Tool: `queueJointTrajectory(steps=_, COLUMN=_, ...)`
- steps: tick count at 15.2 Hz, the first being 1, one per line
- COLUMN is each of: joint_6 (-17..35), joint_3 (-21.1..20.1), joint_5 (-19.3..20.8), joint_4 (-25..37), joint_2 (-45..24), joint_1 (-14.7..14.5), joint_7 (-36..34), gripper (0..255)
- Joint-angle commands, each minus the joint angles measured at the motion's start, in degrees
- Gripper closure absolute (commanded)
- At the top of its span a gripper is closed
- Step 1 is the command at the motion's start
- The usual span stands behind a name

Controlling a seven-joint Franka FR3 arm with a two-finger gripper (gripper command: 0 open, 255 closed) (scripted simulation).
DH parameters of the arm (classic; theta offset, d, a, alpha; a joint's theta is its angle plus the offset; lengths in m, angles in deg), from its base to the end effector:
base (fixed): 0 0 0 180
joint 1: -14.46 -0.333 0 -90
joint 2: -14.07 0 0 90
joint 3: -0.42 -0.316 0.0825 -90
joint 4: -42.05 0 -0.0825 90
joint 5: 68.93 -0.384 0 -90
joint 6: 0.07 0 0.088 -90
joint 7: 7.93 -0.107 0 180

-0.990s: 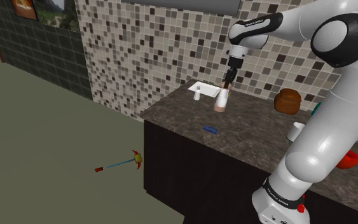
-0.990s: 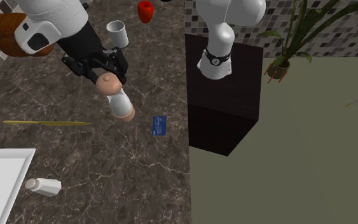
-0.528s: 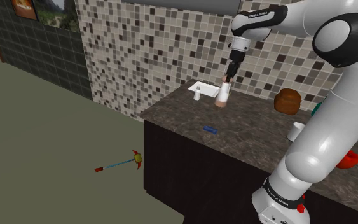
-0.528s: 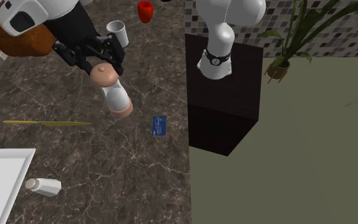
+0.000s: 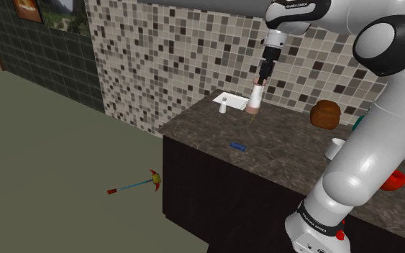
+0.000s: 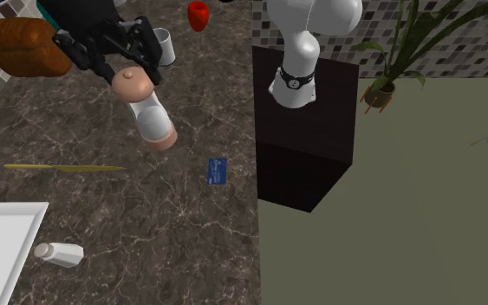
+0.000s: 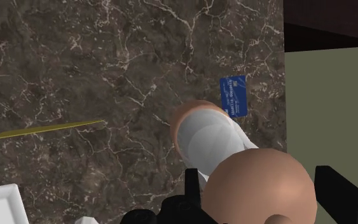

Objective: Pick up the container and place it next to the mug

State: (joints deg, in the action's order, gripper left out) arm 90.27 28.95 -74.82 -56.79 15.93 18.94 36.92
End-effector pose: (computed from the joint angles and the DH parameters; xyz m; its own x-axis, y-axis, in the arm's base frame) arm 0.4564 -0.2877 0.5689 0.9798 0.1998 -0.0021 0.1967 -0.9661 -0.1674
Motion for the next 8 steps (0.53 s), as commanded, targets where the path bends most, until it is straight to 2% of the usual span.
queueJointTrajectory(steps=1, joint_6=-1.6, joint_3=0.1, joint_5=-0.2, joint_4=1.9, joint_2=-0.4, joint_1=0.1, joint_7=0.0, gripper=255)
queueJointTrajectory(steps=8, joint_6=-7.3, joint_3=0.4, joint_5=-0.8, joint_4=8.7, joint_2=-1.7, joint_1=0.3, joint_7=-0.1, gripper=255)
